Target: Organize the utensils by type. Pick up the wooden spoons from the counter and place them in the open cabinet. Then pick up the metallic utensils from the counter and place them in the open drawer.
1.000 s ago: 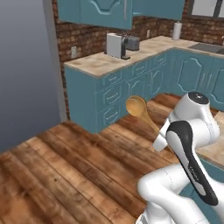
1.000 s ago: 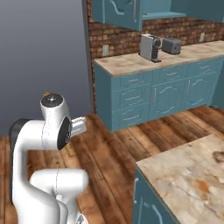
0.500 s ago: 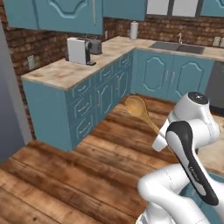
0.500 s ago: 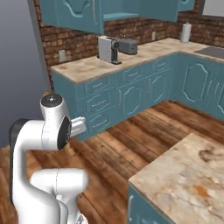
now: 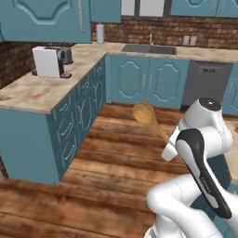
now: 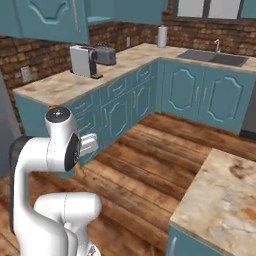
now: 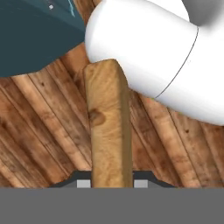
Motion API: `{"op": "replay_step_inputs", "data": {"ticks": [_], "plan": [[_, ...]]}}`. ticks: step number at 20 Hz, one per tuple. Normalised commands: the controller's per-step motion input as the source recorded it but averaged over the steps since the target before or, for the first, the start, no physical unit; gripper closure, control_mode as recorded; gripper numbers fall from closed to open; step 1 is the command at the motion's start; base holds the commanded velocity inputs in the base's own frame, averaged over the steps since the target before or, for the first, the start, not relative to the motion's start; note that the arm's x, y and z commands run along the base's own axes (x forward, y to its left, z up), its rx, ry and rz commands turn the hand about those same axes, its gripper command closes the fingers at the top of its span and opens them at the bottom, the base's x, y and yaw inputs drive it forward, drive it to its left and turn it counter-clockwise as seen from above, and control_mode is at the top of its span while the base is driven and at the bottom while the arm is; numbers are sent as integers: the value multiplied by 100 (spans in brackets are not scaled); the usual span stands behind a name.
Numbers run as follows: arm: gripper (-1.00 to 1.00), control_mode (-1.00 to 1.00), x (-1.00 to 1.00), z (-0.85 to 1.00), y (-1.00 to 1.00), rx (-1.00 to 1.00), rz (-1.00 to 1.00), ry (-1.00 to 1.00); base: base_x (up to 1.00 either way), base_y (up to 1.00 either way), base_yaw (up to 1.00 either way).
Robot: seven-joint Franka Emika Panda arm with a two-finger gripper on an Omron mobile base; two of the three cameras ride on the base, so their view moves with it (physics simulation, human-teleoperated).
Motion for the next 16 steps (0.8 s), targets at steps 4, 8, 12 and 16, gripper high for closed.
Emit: {"op": "replay_step_inputs", "data": {"ticks": [4,8,12,16], "plan": [[100,100,0,0,0,0,0,0,78,45,-46],[100,100,0,0,0,0,0,0,93,57,-37],[100,100,0,0,0,0,0,0,100,50,-26],[100,100,0,0,0,0,0,0,100,38,-20]]}}
